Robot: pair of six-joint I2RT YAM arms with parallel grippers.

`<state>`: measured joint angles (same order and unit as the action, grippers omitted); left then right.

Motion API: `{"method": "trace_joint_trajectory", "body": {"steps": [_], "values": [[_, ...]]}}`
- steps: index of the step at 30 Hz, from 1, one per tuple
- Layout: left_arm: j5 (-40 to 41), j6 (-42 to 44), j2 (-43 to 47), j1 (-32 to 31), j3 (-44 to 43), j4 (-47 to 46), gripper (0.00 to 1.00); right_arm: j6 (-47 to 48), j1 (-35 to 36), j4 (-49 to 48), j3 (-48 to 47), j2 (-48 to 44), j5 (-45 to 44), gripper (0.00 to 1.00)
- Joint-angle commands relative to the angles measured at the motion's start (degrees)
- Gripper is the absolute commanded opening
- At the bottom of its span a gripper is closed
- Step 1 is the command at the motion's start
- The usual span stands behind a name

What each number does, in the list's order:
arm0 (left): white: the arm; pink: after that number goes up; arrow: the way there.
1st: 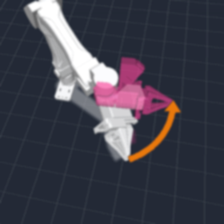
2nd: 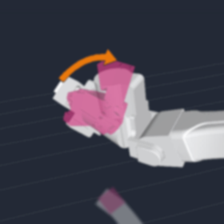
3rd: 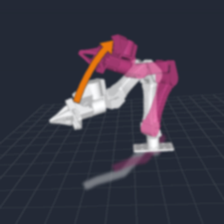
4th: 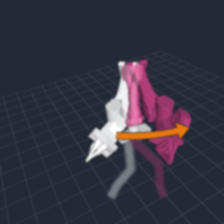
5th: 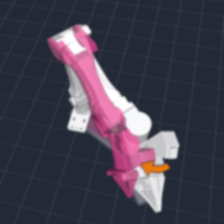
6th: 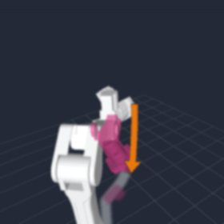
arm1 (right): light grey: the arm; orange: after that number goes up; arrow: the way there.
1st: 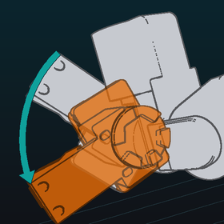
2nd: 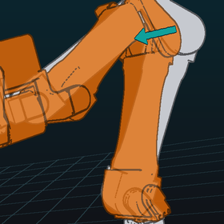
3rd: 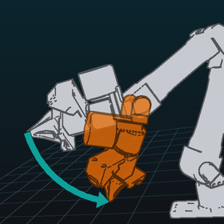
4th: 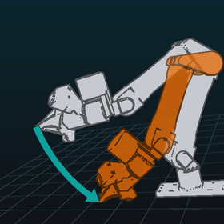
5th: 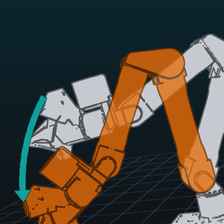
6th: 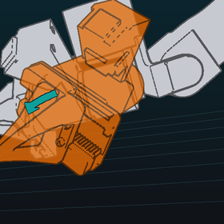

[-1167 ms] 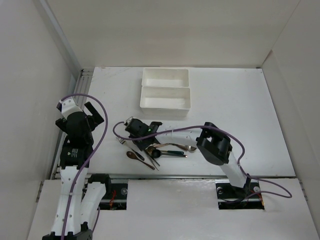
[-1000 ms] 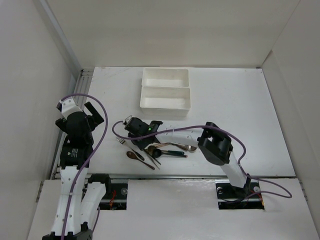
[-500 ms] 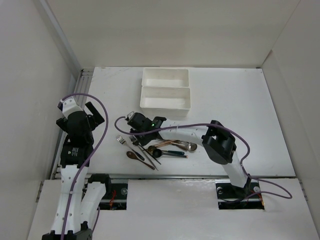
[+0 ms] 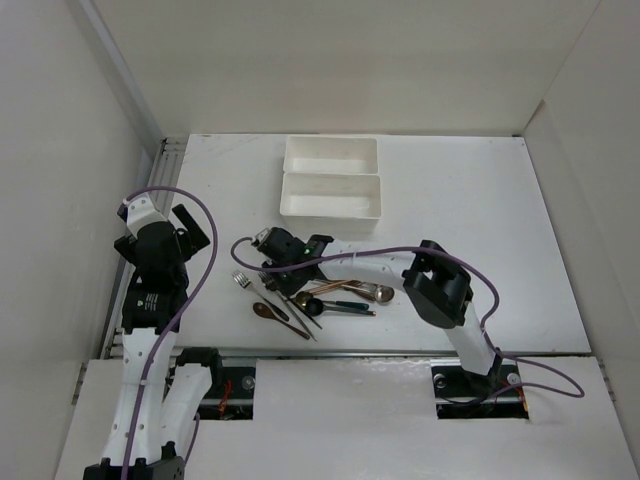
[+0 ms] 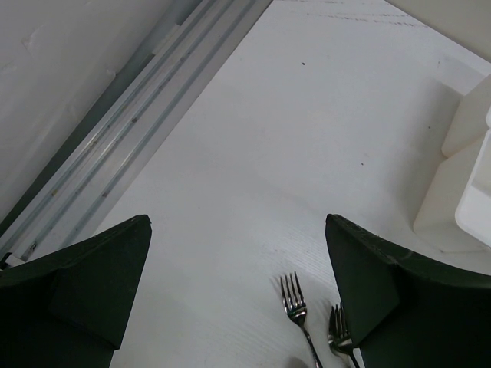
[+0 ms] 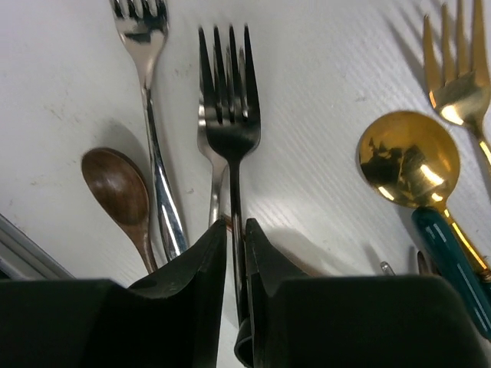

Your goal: Sort the eating utensils into containers

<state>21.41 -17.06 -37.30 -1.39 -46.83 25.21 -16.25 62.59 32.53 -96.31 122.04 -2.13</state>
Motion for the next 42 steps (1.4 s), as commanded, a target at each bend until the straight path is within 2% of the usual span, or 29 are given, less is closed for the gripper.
{"method": "trace_joint_trajectory", "body": {"steps": [1, 11, 20, 22, 23, 24, 29, 34, 38, 41, 42], "values": [[0.12, 0.18, 0.38, 0.25, 0.25, -1.04, 0.95, -0.18, 0.08, -1.07, 1.13, -1.1, 1.43, 0.22], [0.12, 0.18, 0.38, 0.25, 0.25, -1.04, 0.95, -1.33, 0.08, 0.07, 1.21, 2.85, -0.94, 0.22], [0.12, 0.18, 0.38, 0.25, 0.25, -1.04, 0.95, -1.85, 0.08, 1.92, -2.56, 5.67, -3.41, 0.22], [0.12, 0.18, 0.38, 0.25, 0.25, -1.04, 0.95, -1.85, 0.08, 1.92, -3.09, 6.28, -4.11, 0.15], [0.12, 0.18, 0.38, 0.25, 0.25, -1.04, 0.95, -1.33, 0.08, 1.92, -3.09, 6.8, -4.11, 0.02], [0.12, 0.18, 0.38, 0.25, 0.25, -1.04, 0.95, -1.33, 0.08, 1.92, -3.79, 6.81, -4.81, 0.0], [0.12, 0.18, 0.38, 0.25, 0.25, -1.04, 0.94, 0.34, 0.08, 3.58, -8.7, 4.0, -7.35, 0.0], [-0.4, 0.18, -0.23, 0.25, -0.37, -1.04, 0.94, 1.66, -2.9, 3.95, -16.7, -2.15, -10.7, 0.0], [-1.55, 0.18, -1.89, 0.25, -0.98, -2.27, 0.93, 6.83, -6.68, 3.33, -18.91, -5.75, -13.06, 0.0], [-2.86, -1.39, -3.74, 0.25, -2.3, -2.27, 0.92, 17.8, -9.14, 0.96, -18.04, -7.17, -20.52, 0.0], [-2.86, -2.09, -4.27, 0.25, -3.0, -2.27, 0.92, 21.92, -9.67, -2.7, -16.73, -7.95, -22.46, 0.0]]}}
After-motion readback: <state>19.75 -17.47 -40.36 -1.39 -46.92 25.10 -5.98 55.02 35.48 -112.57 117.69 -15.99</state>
